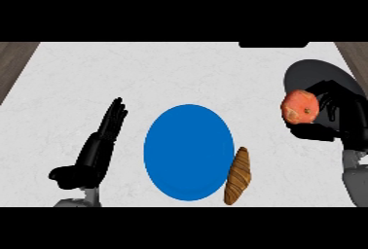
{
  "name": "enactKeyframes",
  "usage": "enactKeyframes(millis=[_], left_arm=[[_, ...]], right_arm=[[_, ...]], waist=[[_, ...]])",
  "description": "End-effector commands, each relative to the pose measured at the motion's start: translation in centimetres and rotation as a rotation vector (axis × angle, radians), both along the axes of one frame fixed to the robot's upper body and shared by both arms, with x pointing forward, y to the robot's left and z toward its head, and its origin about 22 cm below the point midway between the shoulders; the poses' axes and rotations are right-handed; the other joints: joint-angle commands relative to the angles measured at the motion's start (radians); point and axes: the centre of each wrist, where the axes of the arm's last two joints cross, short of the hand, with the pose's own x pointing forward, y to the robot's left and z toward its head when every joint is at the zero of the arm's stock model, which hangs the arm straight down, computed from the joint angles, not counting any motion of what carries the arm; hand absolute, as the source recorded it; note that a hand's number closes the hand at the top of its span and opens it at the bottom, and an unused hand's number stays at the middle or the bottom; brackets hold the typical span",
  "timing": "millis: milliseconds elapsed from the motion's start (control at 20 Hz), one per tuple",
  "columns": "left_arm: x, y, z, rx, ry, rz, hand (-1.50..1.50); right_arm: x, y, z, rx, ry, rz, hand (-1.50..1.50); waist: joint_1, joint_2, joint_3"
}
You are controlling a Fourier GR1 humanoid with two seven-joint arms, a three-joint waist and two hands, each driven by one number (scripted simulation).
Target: Pick the squash from the plate and place it in the pan
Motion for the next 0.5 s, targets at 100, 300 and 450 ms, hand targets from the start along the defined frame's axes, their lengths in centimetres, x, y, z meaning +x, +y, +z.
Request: enactKeyframes(millis=[100,300,450], left_arm=[[0.6,-0.2,0.0,-0.007,-0.005,-0.024,0.0],[0.6,-0.6,-1.0,0.007,-0.005,-0.028,0.0],[0.8,0.9,-0.9,-0.003,-0.01,-0.013,0.0]], right_arm=[[2.6,-6.5,-2.5,-0.033,-0.097,-0.105,1.5],[5.8,-8.1,-1.1,-0.149,-0.188,-0.208,1.5],[6.0,-8.7,-5.0,-0.082,-0.225,-0.252,1.5]], waist=[[0.008,0.004,0.001],[0.023,0.008,0.001],[0.03,0.011,0.002]])
